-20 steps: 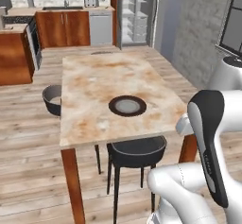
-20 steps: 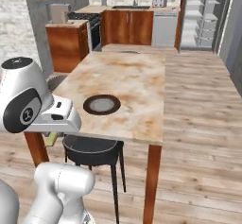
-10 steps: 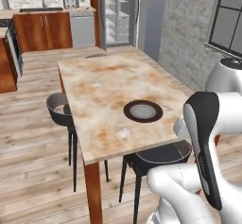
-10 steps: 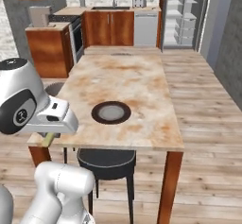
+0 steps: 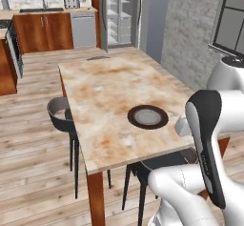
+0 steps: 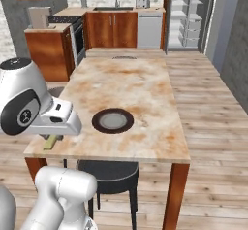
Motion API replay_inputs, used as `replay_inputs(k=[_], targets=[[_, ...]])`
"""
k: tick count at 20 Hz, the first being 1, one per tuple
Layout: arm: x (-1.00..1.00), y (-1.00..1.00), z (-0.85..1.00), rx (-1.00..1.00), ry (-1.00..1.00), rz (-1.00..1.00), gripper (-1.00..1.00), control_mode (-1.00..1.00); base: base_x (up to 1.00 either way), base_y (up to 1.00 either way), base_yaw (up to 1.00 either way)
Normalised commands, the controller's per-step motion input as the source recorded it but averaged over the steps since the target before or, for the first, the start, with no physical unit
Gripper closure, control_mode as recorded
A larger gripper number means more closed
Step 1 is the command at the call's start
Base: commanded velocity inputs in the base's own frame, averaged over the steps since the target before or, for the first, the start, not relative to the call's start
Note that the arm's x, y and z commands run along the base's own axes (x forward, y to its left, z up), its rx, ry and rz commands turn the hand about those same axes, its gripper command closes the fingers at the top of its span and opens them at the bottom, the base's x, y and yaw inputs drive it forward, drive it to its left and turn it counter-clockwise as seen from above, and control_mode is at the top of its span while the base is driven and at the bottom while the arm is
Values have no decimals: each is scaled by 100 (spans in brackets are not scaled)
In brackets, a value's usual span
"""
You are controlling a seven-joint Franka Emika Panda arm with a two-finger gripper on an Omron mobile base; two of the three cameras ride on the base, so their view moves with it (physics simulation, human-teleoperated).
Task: Retrieve the butter from the fridge and place it on a plate on the dining table. Then retrieve the butter knife by the fridge and place it near the plate.
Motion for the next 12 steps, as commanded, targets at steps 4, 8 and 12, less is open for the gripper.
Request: replay_inputs(k=[4, 8, 12], targets=[[71, 0, 0, 0, 0, 0, 100, -100, 0, 0, 0], [85, 0, 0, 0, 0, 0, 100, -100, 0, 0, 0], [100, 0, -17, 0, 0, -1, 100, -100, 0, 0, 0]])
